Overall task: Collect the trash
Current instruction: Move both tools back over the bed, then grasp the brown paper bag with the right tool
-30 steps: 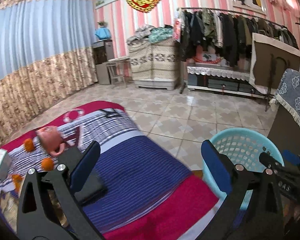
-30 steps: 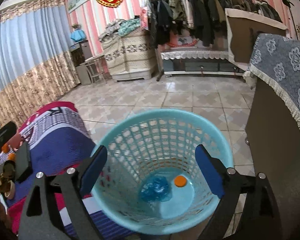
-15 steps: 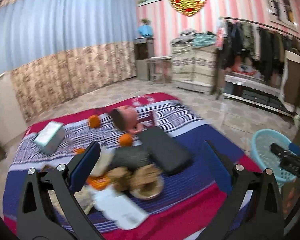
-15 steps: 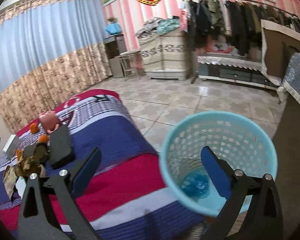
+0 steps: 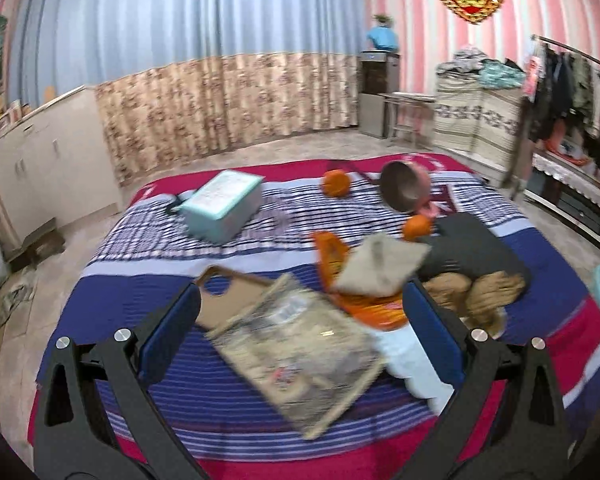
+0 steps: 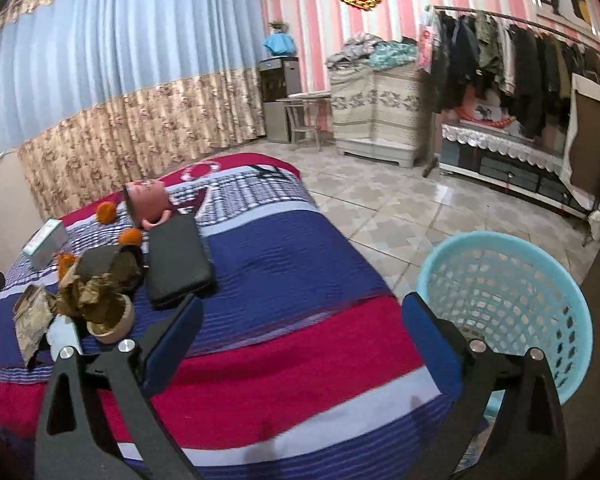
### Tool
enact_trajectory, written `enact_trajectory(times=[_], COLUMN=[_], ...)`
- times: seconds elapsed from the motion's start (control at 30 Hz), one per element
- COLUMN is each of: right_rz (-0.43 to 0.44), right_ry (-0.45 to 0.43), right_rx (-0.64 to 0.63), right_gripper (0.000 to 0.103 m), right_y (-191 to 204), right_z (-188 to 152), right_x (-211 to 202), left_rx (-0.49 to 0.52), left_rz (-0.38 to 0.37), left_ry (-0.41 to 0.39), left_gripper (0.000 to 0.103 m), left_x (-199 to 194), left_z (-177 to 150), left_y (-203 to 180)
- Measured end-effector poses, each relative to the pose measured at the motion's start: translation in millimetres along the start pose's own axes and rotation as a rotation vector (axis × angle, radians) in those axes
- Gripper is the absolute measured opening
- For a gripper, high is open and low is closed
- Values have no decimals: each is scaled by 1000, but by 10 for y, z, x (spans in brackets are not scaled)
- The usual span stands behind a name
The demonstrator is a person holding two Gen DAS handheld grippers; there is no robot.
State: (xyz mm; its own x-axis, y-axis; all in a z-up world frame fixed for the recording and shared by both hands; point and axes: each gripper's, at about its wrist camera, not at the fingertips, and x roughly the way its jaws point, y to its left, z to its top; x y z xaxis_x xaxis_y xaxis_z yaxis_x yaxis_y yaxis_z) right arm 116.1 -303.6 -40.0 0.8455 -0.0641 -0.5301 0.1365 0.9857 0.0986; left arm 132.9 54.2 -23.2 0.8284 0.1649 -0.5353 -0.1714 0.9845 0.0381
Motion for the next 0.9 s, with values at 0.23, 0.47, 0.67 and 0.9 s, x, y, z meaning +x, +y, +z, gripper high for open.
enact_trajectory(times=[0.23, 0.47, 0.67, 0.9], right_rz=[80, 157, 182, 277], right_ry=[48, 34, 82, 148], right_rx=[-59, -163, -232, -286], right_gripper=[97, 97, 97, 62], right_y=[438, 1024, 1446, 1692], right_z=[-54, -81, -106, -174], right_x=[105, 149, 416, 614], left_rx=[-25, 7, 37, 28], left_rz=[8, -4, 14, 24], left_ry=[78, 70, 60, 63], left_gripper=[98, 98, 98, 98], left_x=[251, 287, 305, 370], left_z=[-234, -293, -316, -282], left_y=[242, 230, 235, 346])
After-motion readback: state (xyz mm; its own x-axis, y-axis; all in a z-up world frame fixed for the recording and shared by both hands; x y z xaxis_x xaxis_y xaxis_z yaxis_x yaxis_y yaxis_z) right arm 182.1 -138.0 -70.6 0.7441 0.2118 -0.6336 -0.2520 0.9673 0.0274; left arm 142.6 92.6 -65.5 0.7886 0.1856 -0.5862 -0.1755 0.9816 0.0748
